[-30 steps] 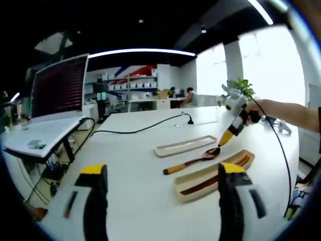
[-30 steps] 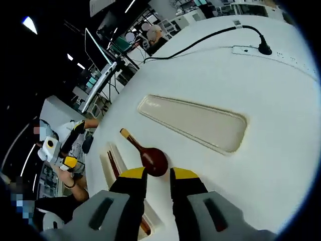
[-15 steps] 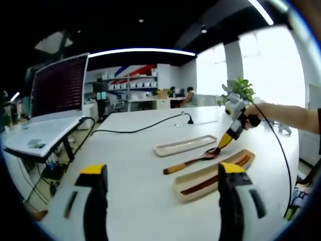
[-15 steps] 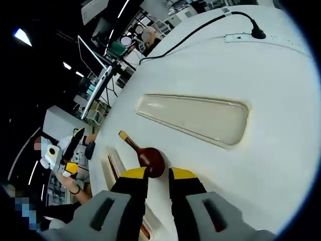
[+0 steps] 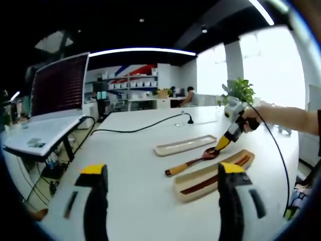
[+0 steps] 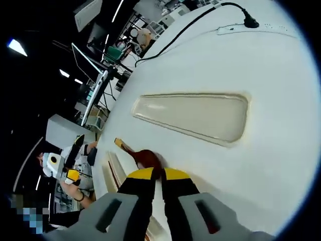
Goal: Arrange the utensils inside the cutlery case until each visible utensil rests in its matching compartment.
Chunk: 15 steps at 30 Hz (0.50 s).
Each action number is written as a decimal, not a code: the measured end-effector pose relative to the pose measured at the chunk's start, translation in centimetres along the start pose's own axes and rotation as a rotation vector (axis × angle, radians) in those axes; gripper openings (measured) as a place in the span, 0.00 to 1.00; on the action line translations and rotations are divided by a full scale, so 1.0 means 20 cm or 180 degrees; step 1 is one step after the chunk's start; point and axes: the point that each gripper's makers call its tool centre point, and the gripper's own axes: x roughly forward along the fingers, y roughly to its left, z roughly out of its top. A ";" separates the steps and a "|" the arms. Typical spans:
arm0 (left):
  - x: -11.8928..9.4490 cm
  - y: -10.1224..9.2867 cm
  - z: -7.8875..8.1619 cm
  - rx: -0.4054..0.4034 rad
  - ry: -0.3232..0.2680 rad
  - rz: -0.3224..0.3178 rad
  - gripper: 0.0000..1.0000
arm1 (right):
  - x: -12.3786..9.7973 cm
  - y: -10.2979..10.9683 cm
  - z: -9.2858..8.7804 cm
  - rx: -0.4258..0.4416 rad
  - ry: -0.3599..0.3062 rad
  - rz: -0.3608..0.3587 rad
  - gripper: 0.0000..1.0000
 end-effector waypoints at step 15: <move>0.00 0.01 0.00 -0.0005 0.0020 0.0029 0.96 | -0.01 -0.05 0.11 0.0775 -0.0190 0.0184 0.01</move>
